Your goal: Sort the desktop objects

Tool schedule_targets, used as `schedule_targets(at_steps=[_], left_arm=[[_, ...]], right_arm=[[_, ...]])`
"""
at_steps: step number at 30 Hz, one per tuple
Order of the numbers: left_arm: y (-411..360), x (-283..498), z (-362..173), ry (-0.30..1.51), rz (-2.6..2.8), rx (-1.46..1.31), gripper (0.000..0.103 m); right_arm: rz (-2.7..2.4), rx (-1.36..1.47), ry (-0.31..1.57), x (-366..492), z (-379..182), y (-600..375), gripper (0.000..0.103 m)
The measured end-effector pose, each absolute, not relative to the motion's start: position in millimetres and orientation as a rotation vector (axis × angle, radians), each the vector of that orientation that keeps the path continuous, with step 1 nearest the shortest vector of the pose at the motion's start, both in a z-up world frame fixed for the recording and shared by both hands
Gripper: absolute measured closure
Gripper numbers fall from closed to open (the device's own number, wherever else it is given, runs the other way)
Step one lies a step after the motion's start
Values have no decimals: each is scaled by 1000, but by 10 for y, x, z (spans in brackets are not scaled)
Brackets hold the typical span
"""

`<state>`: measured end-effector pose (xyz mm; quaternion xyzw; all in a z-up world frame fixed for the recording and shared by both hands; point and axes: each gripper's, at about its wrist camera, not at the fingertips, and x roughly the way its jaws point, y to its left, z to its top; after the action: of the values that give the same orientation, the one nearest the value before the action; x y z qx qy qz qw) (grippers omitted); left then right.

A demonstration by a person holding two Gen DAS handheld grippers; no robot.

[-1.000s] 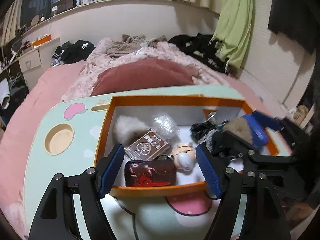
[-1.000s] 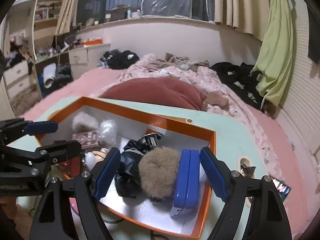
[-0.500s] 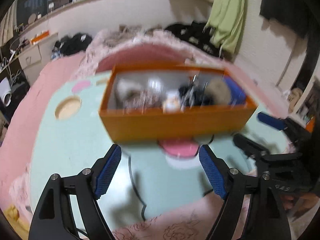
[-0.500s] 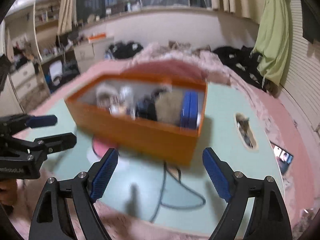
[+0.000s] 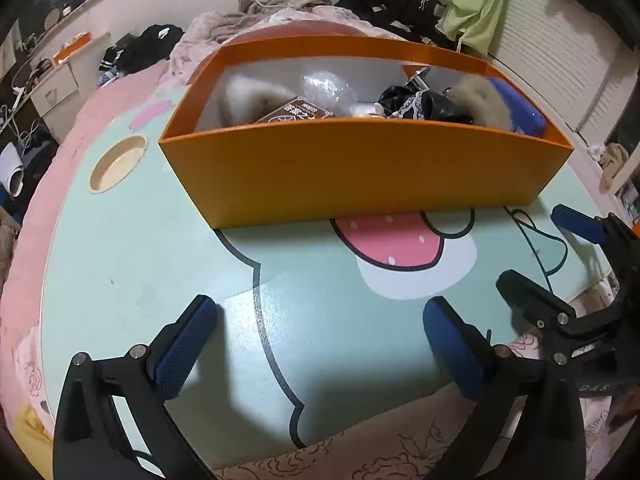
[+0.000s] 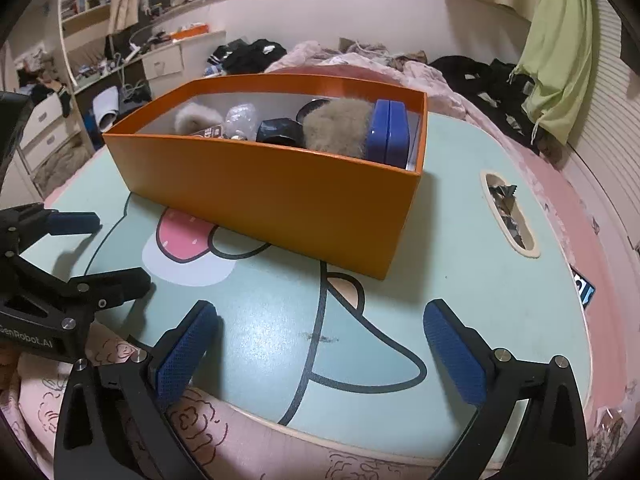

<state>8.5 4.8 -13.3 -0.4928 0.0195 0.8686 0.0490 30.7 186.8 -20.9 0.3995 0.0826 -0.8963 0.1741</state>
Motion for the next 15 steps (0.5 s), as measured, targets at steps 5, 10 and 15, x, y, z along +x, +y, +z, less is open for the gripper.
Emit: schedule_targets(at_steps=[5, 10, 15], left_arm=[[52, 91, -118, 69, 2639, -1491, 0], [44, 89, -123, 75, 2634, -1481, 0], [45, 82, -115, 76, 2634, -1479, 0]], right_arm=[[-2541, 1132, 235, 308, -212, 1872, 0], [-2542, 1132, 234, 308, -209, 1869, 0], [-2542, 1133, 234, 309, -206, 1866, 0]])
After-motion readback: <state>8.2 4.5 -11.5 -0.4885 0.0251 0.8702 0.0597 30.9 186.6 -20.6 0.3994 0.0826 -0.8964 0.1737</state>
